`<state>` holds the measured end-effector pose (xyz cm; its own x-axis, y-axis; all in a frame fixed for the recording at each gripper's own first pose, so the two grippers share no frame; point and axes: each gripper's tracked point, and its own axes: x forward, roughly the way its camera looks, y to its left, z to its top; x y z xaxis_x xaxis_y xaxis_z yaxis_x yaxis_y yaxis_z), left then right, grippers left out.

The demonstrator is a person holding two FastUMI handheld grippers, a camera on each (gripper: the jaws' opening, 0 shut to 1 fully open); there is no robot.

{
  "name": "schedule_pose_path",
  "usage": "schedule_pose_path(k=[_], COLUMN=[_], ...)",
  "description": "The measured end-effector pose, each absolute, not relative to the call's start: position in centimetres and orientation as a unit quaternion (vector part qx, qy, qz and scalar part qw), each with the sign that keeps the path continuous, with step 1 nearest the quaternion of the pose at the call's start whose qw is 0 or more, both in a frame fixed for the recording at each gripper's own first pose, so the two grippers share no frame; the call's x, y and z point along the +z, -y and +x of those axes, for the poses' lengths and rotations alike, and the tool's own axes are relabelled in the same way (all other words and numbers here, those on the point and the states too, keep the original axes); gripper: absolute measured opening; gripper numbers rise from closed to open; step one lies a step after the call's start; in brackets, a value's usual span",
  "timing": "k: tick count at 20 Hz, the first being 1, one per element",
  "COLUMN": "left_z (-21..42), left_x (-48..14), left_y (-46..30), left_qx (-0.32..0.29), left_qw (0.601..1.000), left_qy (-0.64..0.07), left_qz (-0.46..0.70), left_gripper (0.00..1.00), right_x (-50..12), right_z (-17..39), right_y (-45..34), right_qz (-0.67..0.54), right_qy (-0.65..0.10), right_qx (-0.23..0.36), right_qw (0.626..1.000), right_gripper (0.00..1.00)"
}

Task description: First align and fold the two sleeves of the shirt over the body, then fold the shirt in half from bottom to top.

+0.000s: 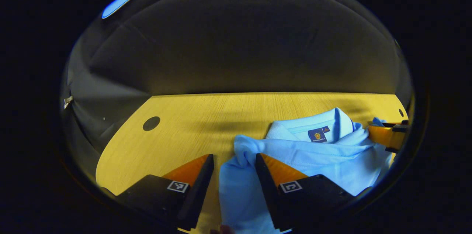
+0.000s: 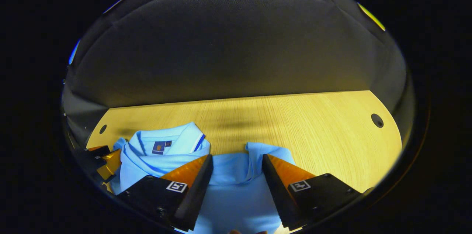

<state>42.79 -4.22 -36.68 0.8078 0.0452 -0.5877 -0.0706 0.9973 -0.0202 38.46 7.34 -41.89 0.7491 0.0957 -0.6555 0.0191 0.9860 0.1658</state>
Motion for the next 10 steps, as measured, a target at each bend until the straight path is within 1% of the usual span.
schedule_pose_path(k=[1, 2, 3, 6, 10], left_z=[42.6, 42.3, 42.2, 42.0, 40.7], left_x=[-36.6, -36.7, -36.6, -35.5, -32.9], left_y=[4.4, 4.0, 3.9, 3.6, 3.8], left_qx=[0.027, 0.032, 0.033, 0.034, 0.026], left_qw=[0.950, 0.949, 0.949, 0.953, 0.962], left_qy=[-0.309, -0.313, -0.312, -0.299, -0.272], left_qz=[-0.030, -0.027, -0.026, -0.022, -0.018], left_gripper=[0.85, 0.91, 0.93, 0.93, 0.93], right_x=[-41.8, -41.6, -41.4, -40.3, -37.1], right_z=[38.3, 38.2, 38.2, 38.0, 36.6], right_y=[-7.1, -7.0, -6.9, -6.5, -6.3], right_qz=[0.078, 0.078, 0.077, 0.063, 0.054], right_qy=[-0.354, -0.354, -0.353, -0.338, -0.308], right_qx=[0.019, 0.019, 0.019, 0.022, 0.025], right_qw=[0.932, 0.932, 0.932, 0.939, 0.950], right_gripper=[0.86, 0.90, 0.92, 0.94, 0.94])
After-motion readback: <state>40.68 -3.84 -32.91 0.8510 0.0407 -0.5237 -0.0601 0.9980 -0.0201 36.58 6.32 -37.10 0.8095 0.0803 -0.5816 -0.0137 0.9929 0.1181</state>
